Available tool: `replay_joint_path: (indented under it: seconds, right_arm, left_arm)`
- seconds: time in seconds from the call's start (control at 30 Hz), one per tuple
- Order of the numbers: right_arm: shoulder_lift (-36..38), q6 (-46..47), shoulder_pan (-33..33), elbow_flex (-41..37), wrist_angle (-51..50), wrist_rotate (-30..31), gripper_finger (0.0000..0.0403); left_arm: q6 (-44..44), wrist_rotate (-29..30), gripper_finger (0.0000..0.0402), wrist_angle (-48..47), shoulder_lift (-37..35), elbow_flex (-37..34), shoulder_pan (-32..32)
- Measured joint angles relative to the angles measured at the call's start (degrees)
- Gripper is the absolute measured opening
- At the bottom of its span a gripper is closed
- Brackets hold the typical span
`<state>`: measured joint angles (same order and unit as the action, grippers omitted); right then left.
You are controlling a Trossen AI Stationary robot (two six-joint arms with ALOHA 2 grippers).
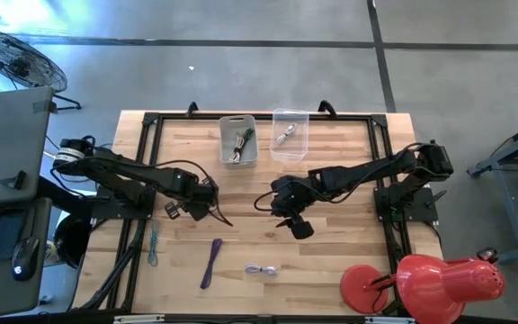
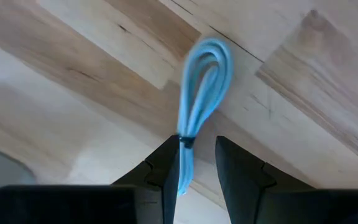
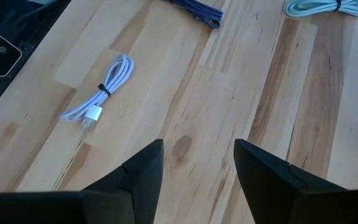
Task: Pick & Place USB Port
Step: Put the blue charger cable into the transparent bin
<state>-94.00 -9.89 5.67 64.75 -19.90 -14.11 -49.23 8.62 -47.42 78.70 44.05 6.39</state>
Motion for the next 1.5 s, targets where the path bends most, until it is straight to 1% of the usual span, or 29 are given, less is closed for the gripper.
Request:
replay_joint_path:
  seconds: [0.23, 0.53, 0.73, 0.9, 1.1, 1.17, 1.23, 1.33, 1.37, 1.5]
  right_arm:
    - [0.0, 0.0, 0.0, 0.0, 0.1, 0.0, 0.0188]
    - [0.0, 0.0, 0.0, 0.0, 0.5, 0.0, 0.0188]
    - [0.0, 0.6, 0.0, 0.0, 0.5, 0.0, 0.0188]
    - [0.0, 0.9, 0.0, 0.0, 0.8, 0.0, 0.0188]
    - [0.0, 0.9, 0.0, 0.0, 0.9, 0.0, 0.0188]
    - [0.0, 0.9, 0.0, 0.0, 0.9, 0.0, 0.0188]
    - [0.0, 1.1, 0.0, 0.0, 0.9, 0.0, 0.0188]
    - [0.0, 1.1, 0.0, 0.0, 0.9, 0.0, 0.0188]
    - [0.0, 1.1, 0.0, 0.0, 0.9, 0.0, 0.0188]
    - [0.0, 1.1, 0.0, 0.0, 1.0, 0.5, 0.0188]
  left_arm:
    - [0.0, 1.6, 0.0099, 2.0, 0.0, -0.8, 0.0]
    - [-0.5, -0.3, 0.0099, 2.2, 0.5, -0.8, 0.0]
    - [-0.5, 0.0, 0.0099, 2.7, 3.4, -0.8, 0.0]
    - [-0.7, 3.3, 0.0099, 3.0, 6.7, -0.8, 0.0]
    - [-0.8, 3.9, 0.0099, 4.2, 10.1, -0.6, 0.0]
    - [-2.0, 4.3, 0.0098, 4.4, 11.0, -0.6, 0.0]
    - [-2.8, 5.2, 0.0084, 4.4, 11.6, -0.6, 0.0]
    - [-1.9, 6.6, 0.0029, 4.4, 11.7, -0.6, -0.1]
    - [-1.0, 7.0, 0.002, 4.5, 11.7, -0.6, -0.3]
    - [4.2, 10.3, 0.002, 5.3, 11.5, -0.7, -1.1]
